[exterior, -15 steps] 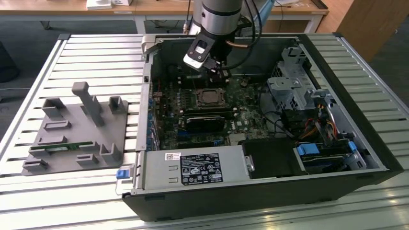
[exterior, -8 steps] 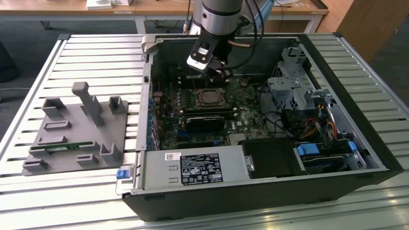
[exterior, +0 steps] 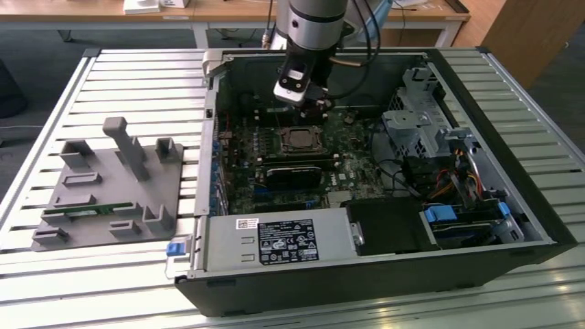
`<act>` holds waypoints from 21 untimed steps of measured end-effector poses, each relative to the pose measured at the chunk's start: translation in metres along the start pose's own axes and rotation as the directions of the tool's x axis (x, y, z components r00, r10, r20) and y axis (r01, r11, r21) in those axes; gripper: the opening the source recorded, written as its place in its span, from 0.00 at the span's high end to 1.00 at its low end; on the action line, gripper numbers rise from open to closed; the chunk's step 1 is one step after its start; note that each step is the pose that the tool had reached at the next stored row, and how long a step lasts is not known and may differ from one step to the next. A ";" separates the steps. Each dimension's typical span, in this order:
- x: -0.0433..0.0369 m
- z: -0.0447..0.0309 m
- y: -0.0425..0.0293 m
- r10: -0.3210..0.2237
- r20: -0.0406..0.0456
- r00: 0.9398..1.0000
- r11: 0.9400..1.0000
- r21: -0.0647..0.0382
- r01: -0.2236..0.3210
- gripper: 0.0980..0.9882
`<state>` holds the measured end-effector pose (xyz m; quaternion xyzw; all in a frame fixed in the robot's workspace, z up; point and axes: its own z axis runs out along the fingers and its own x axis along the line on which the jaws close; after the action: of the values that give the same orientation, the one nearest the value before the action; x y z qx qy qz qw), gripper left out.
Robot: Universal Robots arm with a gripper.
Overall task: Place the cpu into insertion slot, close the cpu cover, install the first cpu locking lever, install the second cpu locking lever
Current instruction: 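Install the first cpu locking lever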
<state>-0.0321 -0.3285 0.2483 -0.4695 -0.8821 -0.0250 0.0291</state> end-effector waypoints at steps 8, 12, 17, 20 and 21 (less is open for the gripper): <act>0.0000 0.0001 0.0001 -0.127 -0.003 0.992 0.992 0.009 0.127 0.99; -0.0001 0.0003 0.0001 -0.197 -0.005 0.980 0.980 0.014 0.197 0.99; -0.0001 0.0003 0.0001 -0.261 -0.007 0.965 0.965 0.003 0.261 0.99; -0.0001 0.0002 0.0001 -0.293 -0.003 0.956 0.956 -0.009 0.293 0.99; -0.0001 0.0003 0.0001 -0.309 -0.003 0.951 0.951 -0.009 0.309 0.99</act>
<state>-0.0319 -0.3285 0.2480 -0.3260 -0.9444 -0.0340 0.0245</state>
